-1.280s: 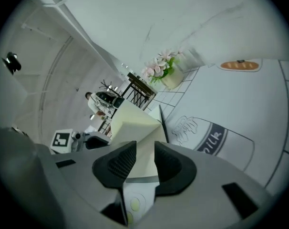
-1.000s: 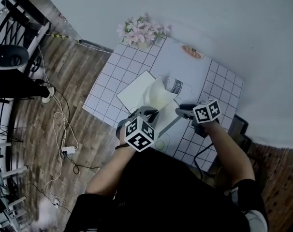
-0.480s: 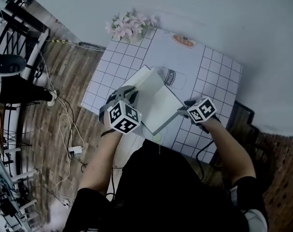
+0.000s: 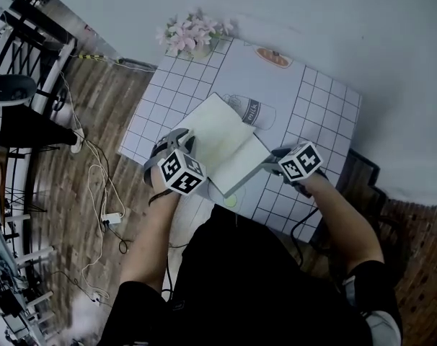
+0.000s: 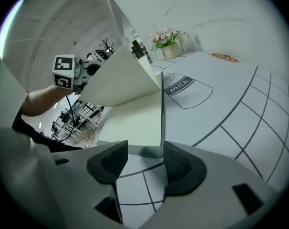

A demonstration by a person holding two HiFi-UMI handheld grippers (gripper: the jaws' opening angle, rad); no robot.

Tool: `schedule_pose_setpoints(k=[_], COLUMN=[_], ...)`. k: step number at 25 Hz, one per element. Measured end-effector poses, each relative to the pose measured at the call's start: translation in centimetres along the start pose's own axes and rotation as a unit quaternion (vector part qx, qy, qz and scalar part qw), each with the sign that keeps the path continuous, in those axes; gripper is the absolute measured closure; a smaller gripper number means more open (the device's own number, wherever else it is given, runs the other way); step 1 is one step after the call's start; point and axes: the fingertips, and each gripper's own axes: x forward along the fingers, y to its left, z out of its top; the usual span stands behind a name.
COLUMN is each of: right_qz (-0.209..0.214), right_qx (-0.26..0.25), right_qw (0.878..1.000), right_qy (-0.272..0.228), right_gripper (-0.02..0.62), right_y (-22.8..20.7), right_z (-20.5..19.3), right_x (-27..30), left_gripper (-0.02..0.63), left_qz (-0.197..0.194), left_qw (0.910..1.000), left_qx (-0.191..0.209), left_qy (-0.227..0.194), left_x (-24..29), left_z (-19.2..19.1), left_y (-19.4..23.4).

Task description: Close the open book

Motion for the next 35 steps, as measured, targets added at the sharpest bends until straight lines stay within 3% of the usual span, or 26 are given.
schedule_pose_setpoints(k=[6,9,11,15,17,25,35], right_qz=[-0.003,-0.011,-0.006,0.027,0.032,0.05,0.08], right_qx=[-0.018,-0.018,-0.006,0.039,0.044,0.049,0.112], right_qw=[1.0,1.0,1.0,0.999,0.999,0.998,0.99], right_qy=[0.015,0.018,0.018,0.006,0.004,0.0,-0.019], right_gripper=[0.37,0.441,0.476,0.476,0.471,0.454,0.434], right_y=[-0.2,-0.9,-1.3,-1.1,-0.9,0.1,0.4], right_z=[0.0,0.0,0.0,0.1,0.1,0.0,0.2], right_x=[0.2,0.1,0.0,-0.1,-0.1,0.2,0.3], left_gripper=[0.531,0.531,0.531,0.513,0.49,0.48,0.482], left_qz=[-0.036,-0.054,-0.083,-0.164,-0.188,-0.197,-0.194], left_qw=[0.9989,0.9977,0.9957,0.9863,0.982,0.9801,0.9808], left_qx=[-0.023,-0.025,-0.023,0.005,-0.004,-0.019,-0.014], left_qy=[-0.016,-0.031,-0.033,-0.02,-0.013,-0.004,-0.012], left_x=[0.4,-0.1,-0.1,0.4,0.8,2.2,2.1], left_z=[0.7,1.9,2.3,1.9,1.5,0.7,0.7], left_y=[-3.3,-5.5,-8.0,-14.6,-16.5,-16.8,-17.1])
